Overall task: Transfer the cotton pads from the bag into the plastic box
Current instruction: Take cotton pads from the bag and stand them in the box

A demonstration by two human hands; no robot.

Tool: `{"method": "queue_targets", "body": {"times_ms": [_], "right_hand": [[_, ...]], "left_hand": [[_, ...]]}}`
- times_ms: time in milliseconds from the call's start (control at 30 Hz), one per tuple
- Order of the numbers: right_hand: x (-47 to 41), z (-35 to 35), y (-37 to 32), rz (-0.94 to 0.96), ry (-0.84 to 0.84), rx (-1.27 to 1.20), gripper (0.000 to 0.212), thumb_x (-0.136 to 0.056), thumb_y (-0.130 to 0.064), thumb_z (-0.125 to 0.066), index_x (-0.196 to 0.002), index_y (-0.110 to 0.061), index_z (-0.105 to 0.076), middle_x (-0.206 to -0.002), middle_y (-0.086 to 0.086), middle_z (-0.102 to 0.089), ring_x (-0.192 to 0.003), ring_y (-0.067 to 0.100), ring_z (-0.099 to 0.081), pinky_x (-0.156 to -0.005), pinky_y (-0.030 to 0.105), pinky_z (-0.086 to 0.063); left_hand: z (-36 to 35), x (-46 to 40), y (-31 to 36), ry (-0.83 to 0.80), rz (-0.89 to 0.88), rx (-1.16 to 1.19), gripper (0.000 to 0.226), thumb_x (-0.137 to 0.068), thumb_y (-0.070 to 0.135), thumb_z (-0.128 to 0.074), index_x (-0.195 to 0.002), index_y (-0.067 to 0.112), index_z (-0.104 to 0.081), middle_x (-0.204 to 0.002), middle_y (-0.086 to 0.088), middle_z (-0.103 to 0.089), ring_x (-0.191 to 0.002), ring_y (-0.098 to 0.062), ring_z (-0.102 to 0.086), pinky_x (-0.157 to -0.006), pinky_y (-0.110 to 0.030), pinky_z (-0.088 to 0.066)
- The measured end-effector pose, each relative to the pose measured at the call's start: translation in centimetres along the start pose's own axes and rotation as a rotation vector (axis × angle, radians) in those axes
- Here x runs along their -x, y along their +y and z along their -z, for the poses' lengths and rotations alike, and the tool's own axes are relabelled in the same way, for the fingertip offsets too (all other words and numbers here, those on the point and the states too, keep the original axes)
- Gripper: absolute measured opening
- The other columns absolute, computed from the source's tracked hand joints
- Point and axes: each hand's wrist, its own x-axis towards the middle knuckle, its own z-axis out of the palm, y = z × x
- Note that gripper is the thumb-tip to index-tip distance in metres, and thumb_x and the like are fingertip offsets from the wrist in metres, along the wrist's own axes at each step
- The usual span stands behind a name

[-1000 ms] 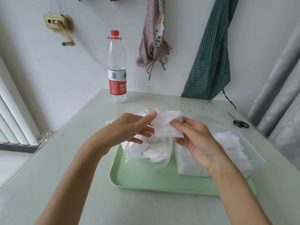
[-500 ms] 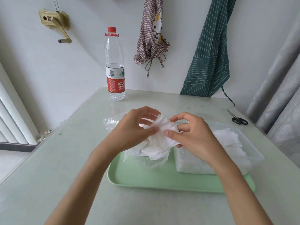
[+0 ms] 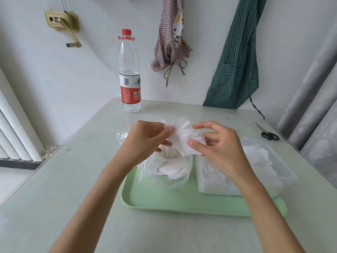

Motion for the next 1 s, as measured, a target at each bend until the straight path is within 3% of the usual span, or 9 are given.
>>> {"method": "queue_targets", "body": {"times_ms": [67, 200, 267, 400, 500, 600, 800, 900, 1000], "right_hand": [[-0.2, 0.1, 0.2, -0.057, -0.026, -0.037, 0.024, -0.078, -0.016, -0.075, -0.091, -0.031, -0.063, -0.07, -0.006, -0.073, -0.063, 0.008, -0.064, -0.066, 0.032, -0.056], [-0.4, 0.4, 0.5, -0.173, -0.075, -0.179, 0.019, -0.086, -0.015, -0.067, -0.097, -0.028, -0.061, -0.078, -0.007, -0.075, -0.068, 0.0, -0.066, -0.06, 0.016, -0.054], [-0.5, 0.3, 0.7, -0.222, -0.082, -0.239, 0.014, -0.088, -0.015, -0.064, -0.098, -0.025, -0.063, -0.076, -0.008, -0.075, -0.069, 0.0, -0.067, -0.062, 0.016, -0.055], [-0.4, 0.1, 0.6, -0.232, -0.094, -0.312, 0.013, -0.091, -0.013, -0.06, -0.101, -0.016, -0.067, -0.08, -0.004, -0.075, -0.072, 0.003, -0.069, -0.067, 0.018, -0.056], [-0.3, 0.1, 0.4, -0.251, -0.097, -0.337, 0.019, -0.092, -0.012, -0.057, -0.106, -0.015, -0.068, -0.092, 0.002, -0.075, -0.086, 0.011, -0.071, -0.066, 0.017, -0.055], [-0.4, 0.1, 0.3, -0.28, -0.077, -0.376, 0.014, -0.091, -0.012, -0.058, -0.099, -0.018, -0.068, -0.088, 0.001, -0.075, -0.087, 0.013, -0.071, -0.067, 0.018, -0.056], [-0.3, 0.0, 0.2, -0.267, -0.132, -0.391, 0.015, -0.094, -0.013, -0.055, -0.101, -0.014, -0.068, -0.09, 0.001, -0.075, -0.086, 0.012, -0.071, -0.07, 0.021, -0.057], [-0.3, 0.0, 0.2, -0.274, -0.151, -0.384, 0.015, -0.094, -0.012, -0.056, -0.102, -0.012, -0.068, -0.092, 0.003, -0.075, -0.086, 0.014, -0.07, -0.072, 0.022, -0.057], [-0.4, 0.1, 0.2, -0.285, -0.181, -0.372, 0.015, -0.093, -0.012, -0.056, -0.1, -0.012, -0.069, -0.095, 0.005, -0.074, -0.09, 0.016, -0.07, -0.072, 0.022, -0.057]], "left_hand": [[0.0, -0.1, 0.0, 0.061, 0.001, -0.004, 0.014, -0.091, 0.026, -0.059, -0.089, 0.021, -0.073, -0.085, 0.003, -0.074, -0.072, 0.0, -0.068, -0.055, -0.018, -0.052], [0.6, 0.1, 0.4, 0.228, -0.044, -0.05, 0.008, -0.084, 0.035, -0.066, -0.086, 0.031, -0.074, -0.086, 0.022, -0.071, -0.08, 0.009, -0.064, -0.071, -0.015, -0.05], [0.8, 0.5, 1.4, 0.185, -0.058, 0.051, 0.006, -0.081, 0.029, -0.071, -0.086, 0.027, -0.074, -0.077, 0.019, -0.072, -0.072, 0.008, -0.065, -0.062, -0.006, -0.045], [-0.2, 1.8, 3.6, -0.035, -0.048, 0.155, 0.008, -0.073, 0.022, -0.077, -0.08, 0.018, -0.075, -0.065, 0.005, -0.072, -0.057, 0.0, -0.062, -0.051, -0.008, -0.042], [-0.8, 1.7, 3.1, 0.018, -0.058, 0.074, 0.008, -0.076, 0.027, -0.076, -0.079, 0.02, -0.077, -0.072, 0.003, -0.074, -0.065, -0.004, -0.067, -0.069, -0.018, -0.054], [-0.7, 1.1, 1.8, 0.097, -0.039, -0.088, 0.01, -0.077, 0.038, -0.073, -0.082, 0.03, -0.076, -0.077, 0.014, -0.074, -0.07, 0.0, -0.067, -0.08, -0.03, -0.056], [-1.1, 0.8, 0.9, 0.264, -0.07, -0.359, 0.016, -0.069, 0.053, -0.074, -0.065, 0.04, -0.065, -0.07, 0.022, -0.065, -0.063, 0.001, -0.051, -0.058, -0.025, -0.042], [-1.1, 0.5, 0.3, 0.279, -0.103, -0.373, 0.019, -0.066, 0.054, -0.075, -0.077, 0.044, -0.063, -0.084, 0.021, -0.062, -0.076, 0.002, -0.053, -0.061, -0.018, -0.038], [-0.5, 0.1, -0.2, 0.157, -0.086, -0.295, 0.048, -0.067, 0.049, -0.076, -0.112, 0.039, -0.06, -0.102, 0.02, -0.063, -0.09, 0.004, -0.059, -0.075, -0.017, -0.047]]}}
